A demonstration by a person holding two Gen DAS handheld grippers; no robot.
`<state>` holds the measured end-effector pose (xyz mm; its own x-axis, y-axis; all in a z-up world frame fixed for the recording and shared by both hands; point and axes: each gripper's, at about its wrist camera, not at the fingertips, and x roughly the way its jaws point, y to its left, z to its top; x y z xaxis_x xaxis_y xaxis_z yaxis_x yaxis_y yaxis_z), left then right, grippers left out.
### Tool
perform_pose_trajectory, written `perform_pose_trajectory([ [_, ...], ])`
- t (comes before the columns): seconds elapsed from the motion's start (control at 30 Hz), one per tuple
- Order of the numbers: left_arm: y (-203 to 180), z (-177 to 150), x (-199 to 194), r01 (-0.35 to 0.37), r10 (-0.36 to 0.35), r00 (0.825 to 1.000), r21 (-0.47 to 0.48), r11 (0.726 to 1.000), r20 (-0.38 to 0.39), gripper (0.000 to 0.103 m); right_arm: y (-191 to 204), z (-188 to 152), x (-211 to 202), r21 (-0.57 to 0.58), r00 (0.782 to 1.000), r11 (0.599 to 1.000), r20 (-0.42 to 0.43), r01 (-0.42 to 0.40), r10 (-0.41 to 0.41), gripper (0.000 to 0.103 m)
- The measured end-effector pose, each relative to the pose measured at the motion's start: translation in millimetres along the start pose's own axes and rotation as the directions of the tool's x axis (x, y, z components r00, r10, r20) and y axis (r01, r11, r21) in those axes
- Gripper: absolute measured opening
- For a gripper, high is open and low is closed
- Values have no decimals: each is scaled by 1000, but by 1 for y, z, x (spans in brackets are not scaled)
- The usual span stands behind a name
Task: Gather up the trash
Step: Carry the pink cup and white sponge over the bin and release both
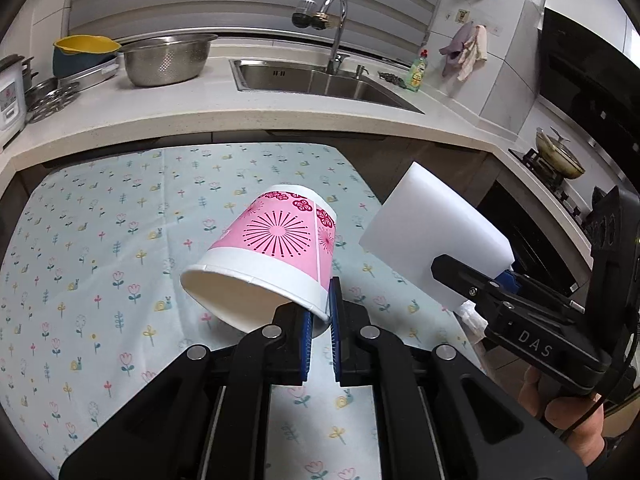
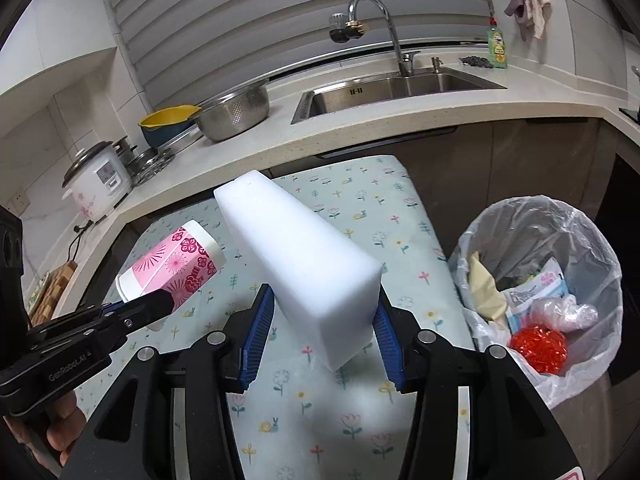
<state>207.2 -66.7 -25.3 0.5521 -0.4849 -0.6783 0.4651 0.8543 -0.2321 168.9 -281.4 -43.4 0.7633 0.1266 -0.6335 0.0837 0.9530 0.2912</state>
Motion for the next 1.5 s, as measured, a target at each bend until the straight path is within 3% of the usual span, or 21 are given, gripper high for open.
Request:
perform_pose_trajectory([
  [0.33, -72, -6, 7, 64, -62, 998, 61, 996, -19, 8, -65, -12, -50, 83, 997, 994, 44, 67, -71, 47],
  [0.7, -141, -10, 32, 109, -102, 993, 127, 986, -57, 8, -125, -20, -79, 149, 987, 979, 63, 139, -149, 48],
  [1.1, -198, -9, 72, 167, -148, 983, 193, 967, -110, 8, -184, -23, -82, 220, 977, 957, 52, 190, -206, 48],
  [1.5, -219, 1, 115, 203, -171, 973, 218, 955, -157, 9, -211, -13, -59, 237, 971, 946, 33, 222, -237, 50],
])
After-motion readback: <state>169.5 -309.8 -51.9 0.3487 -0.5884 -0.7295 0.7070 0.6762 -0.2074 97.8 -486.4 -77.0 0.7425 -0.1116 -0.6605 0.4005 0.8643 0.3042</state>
